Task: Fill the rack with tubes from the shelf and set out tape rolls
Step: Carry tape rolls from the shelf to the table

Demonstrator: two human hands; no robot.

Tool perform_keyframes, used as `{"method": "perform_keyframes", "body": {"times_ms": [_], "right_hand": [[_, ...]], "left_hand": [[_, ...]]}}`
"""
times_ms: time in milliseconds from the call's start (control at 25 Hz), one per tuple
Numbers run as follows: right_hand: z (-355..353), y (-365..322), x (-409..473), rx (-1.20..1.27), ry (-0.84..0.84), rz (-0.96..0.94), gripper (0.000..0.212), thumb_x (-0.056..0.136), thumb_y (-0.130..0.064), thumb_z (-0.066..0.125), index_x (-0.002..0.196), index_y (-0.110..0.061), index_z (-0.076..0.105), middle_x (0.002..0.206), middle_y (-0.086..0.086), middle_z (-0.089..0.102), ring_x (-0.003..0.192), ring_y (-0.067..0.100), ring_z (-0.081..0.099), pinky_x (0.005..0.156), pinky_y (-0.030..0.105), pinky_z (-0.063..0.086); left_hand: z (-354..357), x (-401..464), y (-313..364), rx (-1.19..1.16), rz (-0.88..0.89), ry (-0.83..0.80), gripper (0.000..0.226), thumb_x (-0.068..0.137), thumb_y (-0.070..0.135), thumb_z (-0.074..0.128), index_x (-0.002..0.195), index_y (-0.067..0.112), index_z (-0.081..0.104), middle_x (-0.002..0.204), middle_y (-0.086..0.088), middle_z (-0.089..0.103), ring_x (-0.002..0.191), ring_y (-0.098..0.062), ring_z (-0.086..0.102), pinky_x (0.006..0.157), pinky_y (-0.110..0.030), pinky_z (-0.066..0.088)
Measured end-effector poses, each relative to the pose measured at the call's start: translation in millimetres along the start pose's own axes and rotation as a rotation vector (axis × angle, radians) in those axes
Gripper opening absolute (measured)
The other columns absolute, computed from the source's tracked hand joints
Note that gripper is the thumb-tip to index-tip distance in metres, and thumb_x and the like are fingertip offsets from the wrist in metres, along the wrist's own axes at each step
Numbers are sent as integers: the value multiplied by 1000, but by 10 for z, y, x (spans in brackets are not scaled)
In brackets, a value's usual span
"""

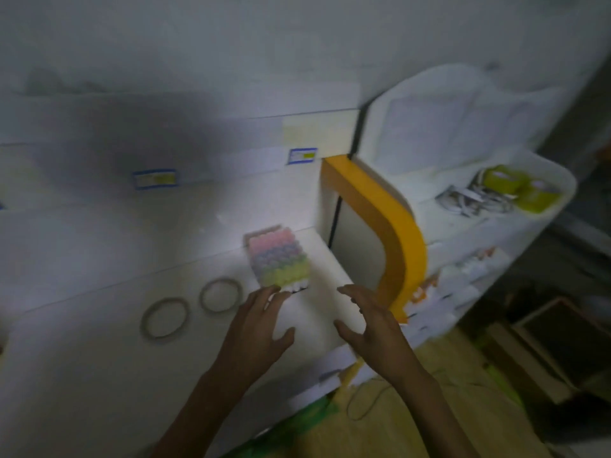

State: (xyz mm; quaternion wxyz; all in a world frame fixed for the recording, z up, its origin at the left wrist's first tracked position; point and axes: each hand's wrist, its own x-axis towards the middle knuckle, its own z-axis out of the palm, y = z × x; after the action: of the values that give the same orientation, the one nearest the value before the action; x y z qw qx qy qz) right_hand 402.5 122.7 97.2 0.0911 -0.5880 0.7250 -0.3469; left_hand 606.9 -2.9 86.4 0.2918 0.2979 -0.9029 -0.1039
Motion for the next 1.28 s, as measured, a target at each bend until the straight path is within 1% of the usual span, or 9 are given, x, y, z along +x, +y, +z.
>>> {"method": "perform_keyframes", "body": {"times_ms": [80, 240, 360, 440, 560, 640, 840, 1080, 1280], "right_hand": [[-333, 219, -257, -37, 47, 14, 49, 86, -52, 54, 131, -32, 48, 136, -16, 47, 121, 6, 46, 93, 10, 38], [-1034, 873, -826, -66, 96, 95, 49, 87, -42, 63, 133, -33, 47, 135, -12, 51, 120, 9, 48, 96, 22, 44], [-1519, 1408, -1175, -96, 112, 146, 51, 86, -41, 66, 133, -36, 46, 138, -11, 50, 125, 7, 44, 102, 14, 33], [-1824, 1717, -1362, -118, 123, 182, 52, 85, -40, 68, 133, -34, 46, 139, -10, 49, 125, 4, 42, 102, 16, 32], [-2194, 2039, -1506, -142, 143, 224, 53, 85, -37, 70, 132, -31, 47, 139, -9, 49, 126, 8, 43, 101, 16, 29], [-2408, 2235, -1507, -154, 170, 233, 52, 85, -35, 71, 132, -30, 49, 138, -8, 50, 124, 6, 43, 100, 15, 28], [-2690, 2830, -1266, -113, 148, 300, 52, 85, -36, 69, 131, -35, 45, 140, -10, 47, 124, 9, 45, 102, 20, 33], [-3132, 3753, -452, -137, 95, 317, 50, 89, -34, 64, 135, -29, 45, 144, -10, 41, 131, 8, 36, 105, 18, 25], [-3464, 4405, 410, -161, 98, 298, 50, 89, -34, 65, 135, -27, 47, 140, -10, 45, 124, 2, 35, 101, 14, 24]], "left_hand": [[226, 82, 370, -29, 50, -24, 53, 75, 44, 52, 122, 19, 55, 122, -5, 60, 114, -17, 47, 85, -37, 52], [748, 196, 1283, -128, 136, -26, 44, 90, 56, 42, 122, 26, 47, 119, -7, 62, 110, -18, 50, 86, -42, 52], [1108, 210, 1915, -135, 127, -104, 48, 83, 47, 60, 125, 31, 44, 123, -1, 57, 109, -23, 57, 84, -43, 54], [1312, 307, 2281, -91, 114, -165, 57, 78, 44, 70, 128, 27, 48, 127, 0, 54, 112, -22, 55, 86, -41, 53], [1510, 571, 2717, -95, 198, -144, 64, 69, 33, 80, 124, 24, 47, 120, -5, 58, 105, -27, 59, 79, -39, 56], [1649, 798, 2964, -107, 227, -131, 65, 69, 30, 81, 126, 22, 48, 123, -3, 57, 110, -23, 54, 84, -37, 53], [2199, 1339, 3237, -57, 180, -163, 63, 67, 35, 79, 123, 17, 58, 116, -1, 59, 104, -20, 55, 82, -35, 52], [2917, 2385, 3275, -86, 164, -101, 55, 68, 43, 55, 116, 17, 61, 114, -6, 63, 98, -27, 61, 77, -39, 54], [3320, 3183, 3166, -105, 145, -59, 53, 75, 43, 48, 119, 14, 58, 120, -10, 60, 109, -23, 47, 82, -44, 54]]}}
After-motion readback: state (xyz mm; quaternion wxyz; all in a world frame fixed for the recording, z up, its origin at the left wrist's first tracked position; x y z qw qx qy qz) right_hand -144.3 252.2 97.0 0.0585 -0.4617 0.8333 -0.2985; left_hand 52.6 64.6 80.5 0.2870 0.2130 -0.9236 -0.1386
